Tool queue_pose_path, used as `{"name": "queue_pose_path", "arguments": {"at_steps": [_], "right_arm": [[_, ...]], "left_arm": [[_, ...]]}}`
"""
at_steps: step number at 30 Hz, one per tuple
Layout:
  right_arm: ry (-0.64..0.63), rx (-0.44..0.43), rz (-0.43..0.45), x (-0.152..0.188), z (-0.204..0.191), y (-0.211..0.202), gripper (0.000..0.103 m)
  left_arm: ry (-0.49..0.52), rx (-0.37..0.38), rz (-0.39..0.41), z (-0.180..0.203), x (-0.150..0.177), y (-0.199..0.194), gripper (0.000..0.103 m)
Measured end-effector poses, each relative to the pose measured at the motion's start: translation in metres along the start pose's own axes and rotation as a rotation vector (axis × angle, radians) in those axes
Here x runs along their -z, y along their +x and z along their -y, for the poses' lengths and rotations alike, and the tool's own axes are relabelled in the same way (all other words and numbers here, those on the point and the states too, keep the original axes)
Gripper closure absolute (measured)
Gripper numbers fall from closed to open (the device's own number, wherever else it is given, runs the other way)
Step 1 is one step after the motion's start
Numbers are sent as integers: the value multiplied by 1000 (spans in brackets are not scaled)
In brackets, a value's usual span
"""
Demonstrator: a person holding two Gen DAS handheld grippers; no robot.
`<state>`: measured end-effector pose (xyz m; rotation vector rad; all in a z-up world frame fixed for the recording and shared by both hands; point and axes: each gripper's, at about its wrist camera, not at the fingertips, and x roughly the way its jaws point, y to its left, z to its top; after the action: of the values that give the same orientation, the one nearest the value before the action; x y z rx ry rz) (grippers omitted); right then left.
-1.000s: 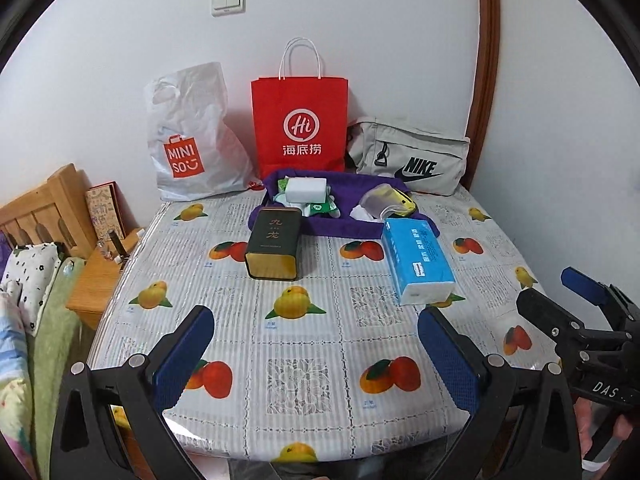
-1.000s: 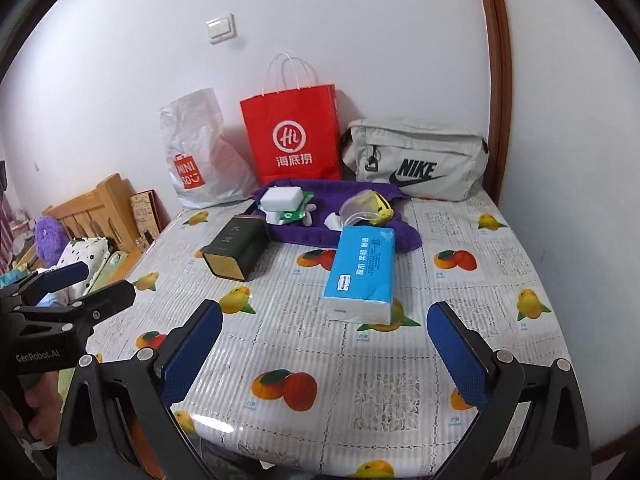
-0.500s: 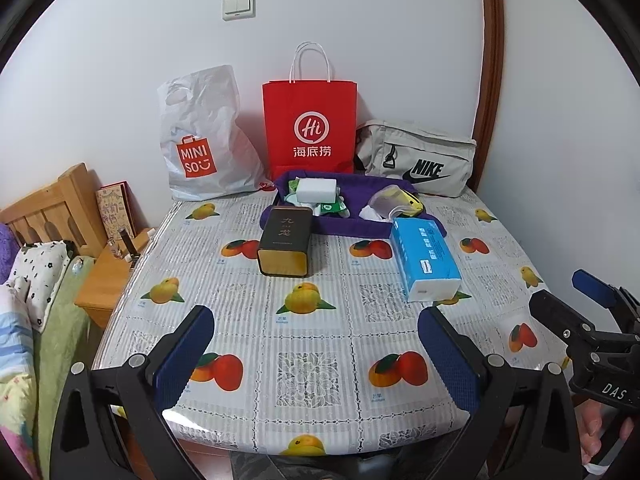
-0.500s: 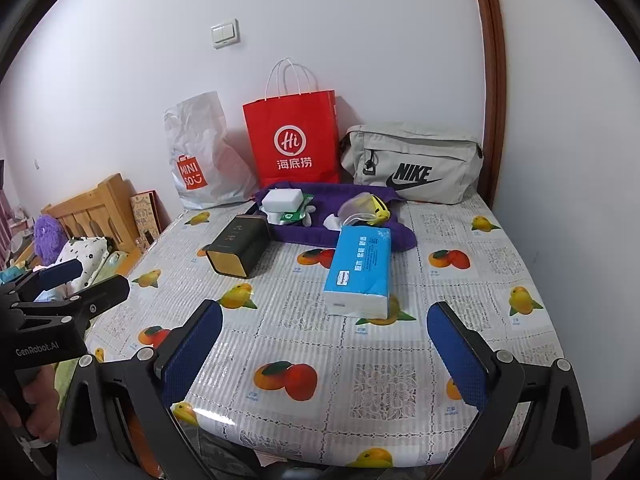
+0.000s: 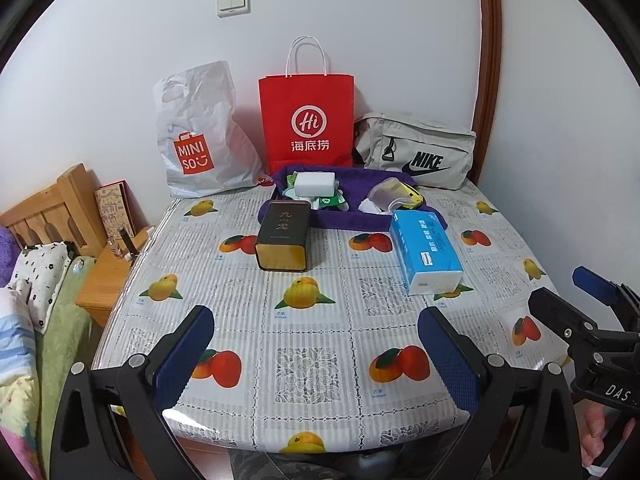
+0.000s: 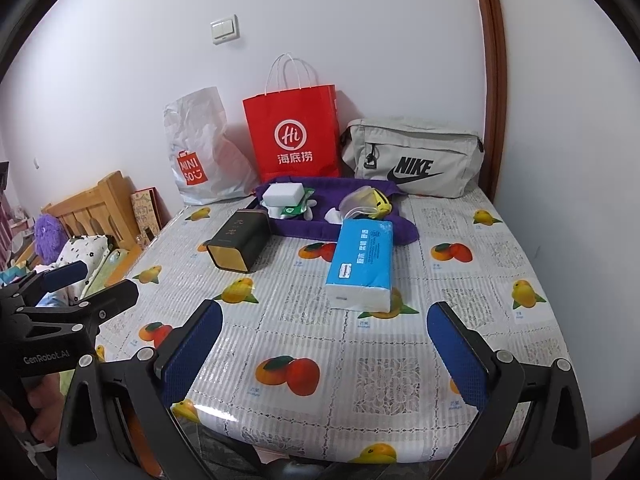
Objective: Organize soft objects
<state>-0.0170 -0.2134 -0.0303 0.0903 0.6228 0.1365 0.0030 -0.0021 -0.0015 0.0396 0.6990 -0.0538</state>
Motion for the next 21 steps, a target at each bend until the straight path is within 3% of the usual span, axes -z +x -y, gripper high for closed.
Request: {"name": "queue_pose_path", "arguments": {"at_steps": [21], "right_arm": [[6, 19, 4, 0, 2, -1, 2]], "left_arm": [[18, 17, -7, 3, 0, -1, 0]]}}
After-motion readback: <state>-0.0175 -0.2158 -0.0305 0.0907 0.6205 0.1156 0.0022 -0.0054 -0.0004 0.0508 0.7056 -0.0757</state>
